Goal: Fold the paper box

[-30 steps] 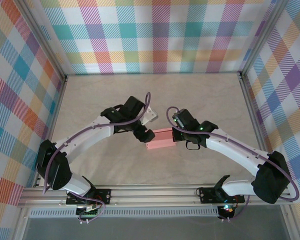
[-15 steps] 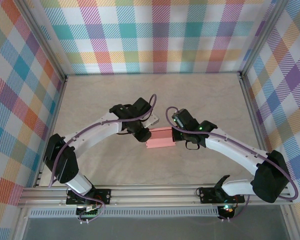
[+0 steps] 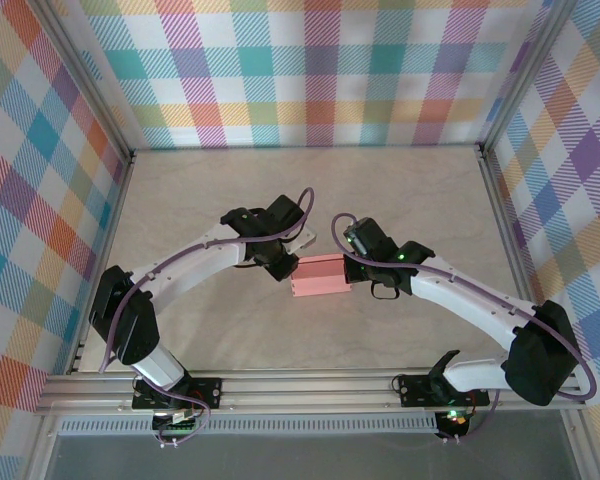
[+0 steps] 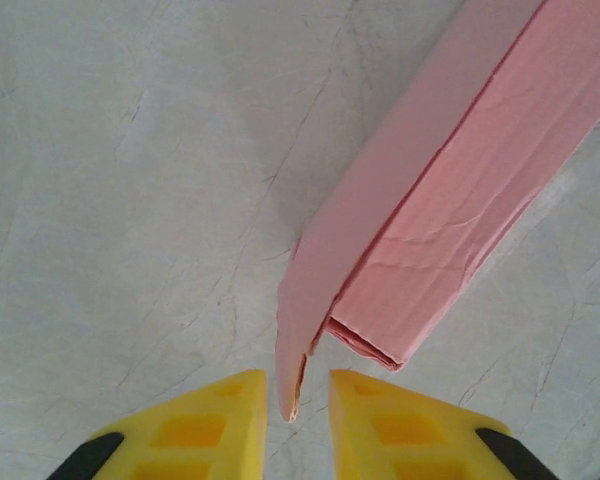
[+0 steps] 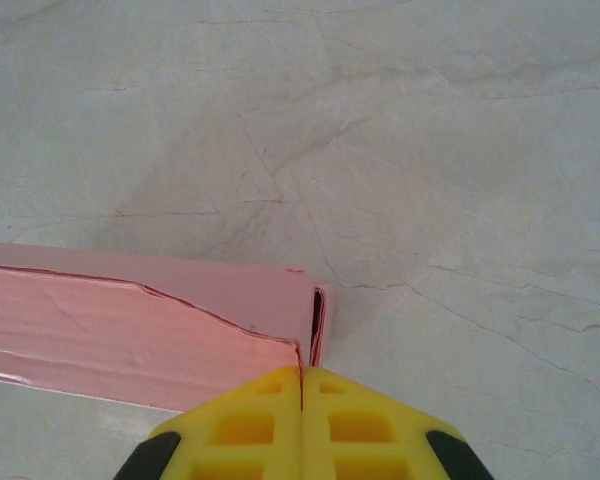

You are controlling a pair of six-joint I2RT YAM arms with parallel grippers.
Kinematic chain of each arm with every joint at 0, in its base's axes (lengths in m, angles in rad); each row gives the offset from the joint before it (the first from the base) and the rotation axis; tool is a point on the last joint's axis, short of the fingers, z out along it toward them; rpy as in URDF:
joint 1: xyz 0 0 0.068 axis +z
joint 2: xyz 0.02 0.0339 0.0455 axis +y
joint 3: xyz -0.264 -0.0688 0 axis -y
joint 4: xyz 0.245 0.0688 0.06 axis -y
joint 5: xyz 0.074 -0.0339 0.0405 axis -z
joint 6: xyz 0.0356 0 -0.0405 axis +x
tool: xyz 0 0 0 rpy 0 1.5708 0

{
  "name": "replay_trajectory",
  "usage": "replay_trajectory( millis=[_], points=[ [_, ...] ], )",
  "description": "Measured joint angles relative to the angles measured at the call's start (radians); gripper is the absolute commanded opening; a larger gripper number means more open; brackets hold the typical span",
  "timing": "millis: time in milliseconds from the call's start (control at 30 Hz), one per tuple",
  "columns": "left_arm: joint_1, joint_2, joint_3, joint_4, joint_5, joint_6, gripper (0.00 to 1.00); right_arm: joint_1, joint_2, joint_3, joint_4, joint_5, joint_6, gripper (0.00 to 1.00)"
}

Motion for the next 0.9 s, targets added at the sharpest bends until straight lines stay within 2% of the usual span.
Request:
replay_trajectory(
  millis=[233,467,900],
  points=[
    [0.000,0.000,0.003,0.000,-0.004,-0.008,0.00,0.000,0.000,0.000,0.000,-0.001,0.000,0.00],
    [-0.003,0.019,0.039,0.003,-0.052,-0.078,0.00,0.007,0.000,0.000,-0.001,0.000,0.000,0.00],
    [-0.003,0.056,0.069,0.006,-0.032,-0.360,0.00,0.024,0.004,0.000,-0.002,0.012,0.000,0.00]
  ],
)
